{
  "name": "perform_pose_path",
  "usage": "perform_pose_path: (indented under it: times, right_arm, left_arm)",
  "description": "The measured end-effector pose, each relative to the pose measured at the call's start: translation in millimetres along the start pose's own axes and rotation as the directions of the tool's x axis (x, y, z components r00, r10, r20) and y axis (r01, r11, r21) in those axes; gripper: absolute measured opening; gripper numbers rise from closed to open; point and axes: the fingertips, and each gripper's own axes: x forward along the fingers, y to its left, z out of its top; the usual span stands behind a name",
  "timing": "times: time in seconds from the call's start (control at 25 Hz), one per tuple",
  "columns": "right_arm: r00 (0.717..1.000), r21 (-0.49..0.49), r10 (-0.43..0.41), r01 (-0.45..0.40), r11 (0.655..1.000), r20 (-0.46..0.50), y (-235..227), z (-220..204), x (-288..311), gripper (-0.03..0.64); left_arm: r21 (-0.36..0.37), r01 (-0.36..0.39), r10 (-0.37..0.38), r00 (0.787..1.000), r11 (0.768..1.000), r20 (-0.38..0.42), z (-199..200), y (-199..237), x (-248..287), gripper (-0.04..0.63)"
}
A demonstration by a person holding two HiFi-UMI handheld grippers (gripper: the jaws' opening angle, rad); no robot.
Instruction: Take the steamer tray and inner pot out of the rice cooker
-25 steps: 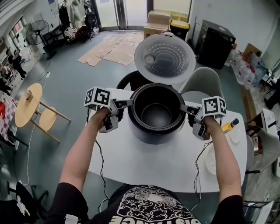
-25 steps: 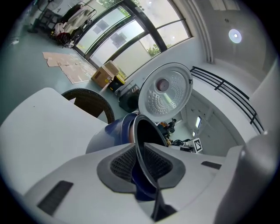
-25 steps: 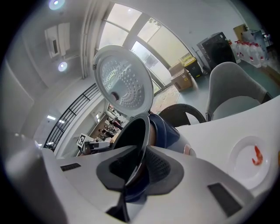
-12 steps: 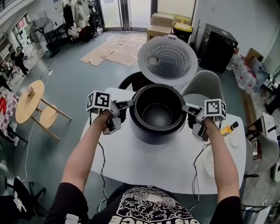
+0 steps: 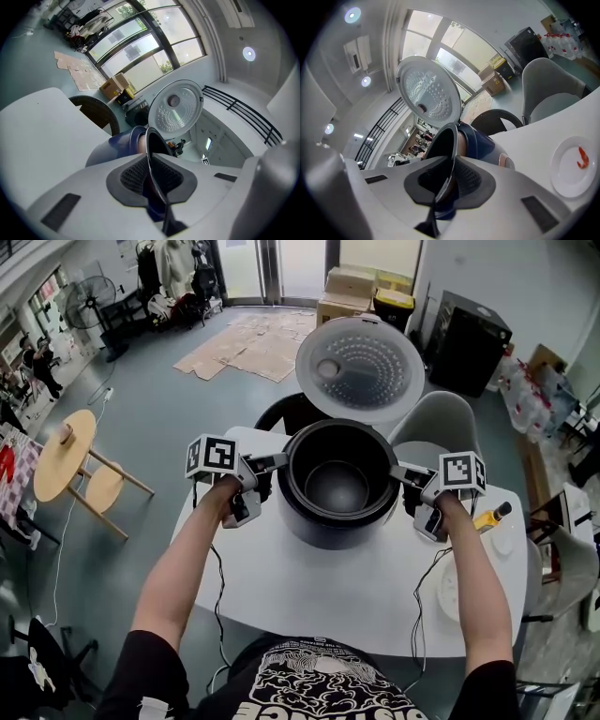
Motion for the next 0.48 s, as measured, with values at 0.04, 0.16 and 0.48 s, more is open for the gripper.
perform_pose_path:
  times: [0.04, 0.16, 0.48]
  right_arm:
    - [1.000, 0.006, 0.002, -0.002, 1.000, 0.002, 1.9, -0.3, -0.1, 0.052]
    - [1.000, 0.023, -0.001, 0.001, 1.000, 0.014, 3.3, 0.0, -1.0, 0.051]
    - [0.999, -0.005, 0.015, -0.015, 1.000, 0.047, 15.6, 4.9, -6.5, 0.047]
  left_arm:
    - [-0.003, -0.006, 0.006, 1.000, 1.000, 0.008, 0.5, -0.3, -0.6, 0.035]
    - [0.006, -0.021, 0.021, 0.999, 1.000, 0.030, 0.0, -1.8, -1.2, 0.034]
    - [0.036, -0.012, 0.009, 0.997, 0.999, 0.081, 3.2, -13.3, -12.4, 0.031]
